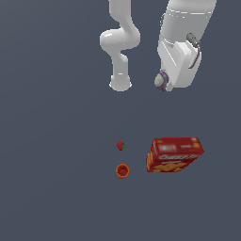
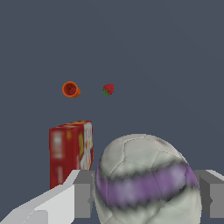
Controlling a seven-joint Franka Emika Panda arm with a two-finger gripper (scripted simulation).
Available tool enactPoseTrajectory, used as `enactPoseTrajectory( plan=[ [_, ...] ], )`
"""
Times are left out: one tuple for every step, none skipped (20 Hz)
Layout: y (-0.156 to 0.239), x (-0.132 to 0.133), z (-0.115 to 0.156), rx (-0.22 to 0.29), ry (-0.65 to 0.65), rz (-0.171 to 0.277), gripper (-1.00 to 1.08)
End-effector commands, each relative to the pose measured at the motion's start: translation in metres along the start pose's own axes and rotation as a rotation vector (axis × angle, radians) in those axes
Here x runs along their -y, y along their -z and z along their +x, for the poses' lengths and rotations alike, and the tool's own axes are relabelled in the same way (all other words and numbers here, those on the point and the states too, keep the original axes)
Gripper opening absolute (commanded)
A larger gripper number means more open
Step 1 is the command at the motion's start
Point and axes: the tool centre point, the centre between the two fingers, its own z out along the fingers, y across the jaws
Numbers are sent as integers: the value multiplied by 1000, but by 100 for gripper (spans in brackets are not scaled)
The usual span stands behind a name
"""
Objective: Pick up a designated object from a clutter of objects.
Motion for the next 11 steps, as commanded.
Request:
enactPoseTrajectory(
  plan=[
    [13,-1,-12,1,-1,0,-100],
    [16,-2,-16,1,-1,0,-100],
    [20,-2,-19,1,-1,0,-100],
    [22,-2,-22,1,-1,0,-100],
    [24,-2,-24,2,-1,-1,-100],
    [26,-2,-26,2,-1,-1,-100],
    [27,-2,-27,2,-1,-1,-100],
    [28,-2,-28,2,-1,-1,-100],
    [28,-2,-29,2,-1,-1,-100],
    [28,-1,-28,2,-1,-1,-100],
    [28,-1,-28,2,-1,-1,-100]
  ],
)
